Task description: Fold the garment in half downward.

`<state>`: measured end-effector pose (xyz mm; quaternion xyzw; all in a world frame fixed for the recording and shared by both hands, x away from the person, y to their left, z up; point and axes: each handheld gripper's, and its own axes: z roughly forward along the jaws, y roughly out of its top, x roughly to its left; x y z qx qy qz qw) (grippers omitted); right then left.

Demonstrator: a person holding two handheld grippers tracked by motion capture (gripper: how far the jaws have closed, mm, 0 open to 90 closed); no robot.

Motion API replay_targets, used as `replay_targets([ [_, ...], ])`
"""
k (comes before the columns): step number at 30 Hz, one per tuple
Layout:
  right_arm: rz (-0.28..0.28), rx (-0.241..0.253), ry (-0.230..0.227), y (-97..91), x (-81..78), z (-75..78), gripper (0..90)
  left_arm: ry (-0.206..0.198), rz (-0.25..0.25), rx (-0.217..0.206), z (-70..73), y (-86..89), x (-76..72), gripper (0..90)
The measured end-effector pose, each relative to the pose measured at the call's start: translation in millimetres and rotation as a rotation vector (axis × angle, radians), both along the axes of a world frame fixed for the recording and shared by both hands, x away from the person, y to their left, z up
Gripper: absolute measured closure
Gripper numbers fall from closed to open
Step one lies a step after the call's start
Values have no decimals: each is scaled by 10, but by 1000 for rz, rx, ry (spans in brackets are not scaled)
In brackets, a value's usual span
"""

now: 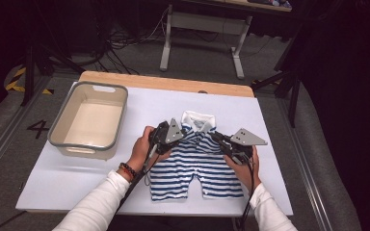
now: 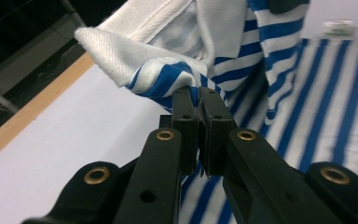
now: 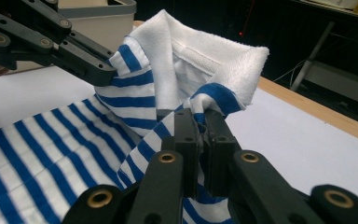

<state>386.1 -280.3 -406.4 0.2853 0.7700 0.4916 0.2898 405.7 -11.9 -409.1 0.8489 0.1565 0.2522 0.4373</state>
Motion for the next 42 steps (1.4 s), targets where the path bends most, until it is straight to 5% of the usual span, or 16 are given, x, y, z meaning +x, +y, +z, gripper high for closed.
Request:
replay_targets([
  [6, 39, -19, -8, -31, -229, -87, 849, 1, -40, 8, -78, 16, -201, 864],
  [17, 94, -78, 46, -150, -580, -267, 841, 13, -115, 81, -326, 118, -548, 861],
  [23, 88, -111, 66, -244, -724, -328, 835, 36, -155, 69, -389, 227, -675, 861],
  [35, 61, -129, 90, -387, -896, -388, 804, 63, -146, 79, -380, 413, -866, 853],
  [42, 25, -103, 97, -509, -938, -366, 745, 74, -116, 35, -319, 542, -879, 849],
])
